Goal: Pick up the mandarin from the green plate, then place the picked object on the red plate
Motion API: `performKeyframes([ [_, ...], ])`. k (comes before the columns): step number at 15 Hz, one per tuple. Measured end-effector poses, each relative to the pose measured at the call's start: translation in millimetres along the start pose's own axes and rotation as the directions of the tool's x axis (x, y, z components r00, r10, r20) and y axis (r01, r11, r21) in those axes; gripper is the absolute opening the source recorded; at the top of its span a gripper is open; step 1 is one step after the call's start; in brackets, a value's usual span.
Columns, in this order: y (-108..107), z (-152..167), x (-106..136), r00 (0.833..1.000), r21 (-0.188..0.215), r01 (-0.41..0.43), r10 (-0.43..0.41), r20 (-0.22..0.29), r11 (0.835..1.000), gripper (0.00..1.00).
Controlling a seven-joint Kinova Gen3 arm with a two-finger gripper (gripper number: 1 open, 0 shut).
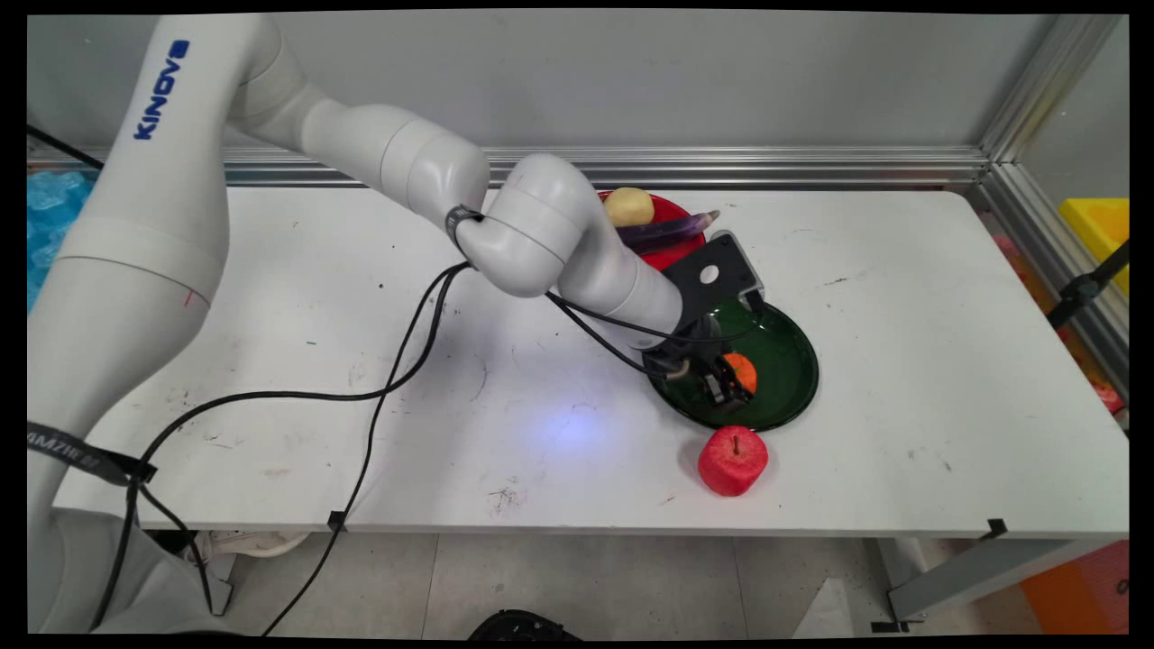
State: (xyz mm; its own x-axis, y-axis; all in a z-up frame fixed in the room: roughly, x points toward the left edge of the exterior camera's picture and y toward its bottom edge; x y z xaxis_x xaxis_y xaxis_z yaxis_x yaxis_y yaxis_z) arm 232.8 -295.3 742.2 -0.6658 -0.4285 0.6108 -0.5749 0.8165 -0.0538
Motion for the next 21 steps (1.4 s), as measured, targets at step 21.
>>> performKeyframes([
  [21,-57,-57,6,0.999,-0.023,-0.027,0.027,-0.034,0.999,0.0],
])
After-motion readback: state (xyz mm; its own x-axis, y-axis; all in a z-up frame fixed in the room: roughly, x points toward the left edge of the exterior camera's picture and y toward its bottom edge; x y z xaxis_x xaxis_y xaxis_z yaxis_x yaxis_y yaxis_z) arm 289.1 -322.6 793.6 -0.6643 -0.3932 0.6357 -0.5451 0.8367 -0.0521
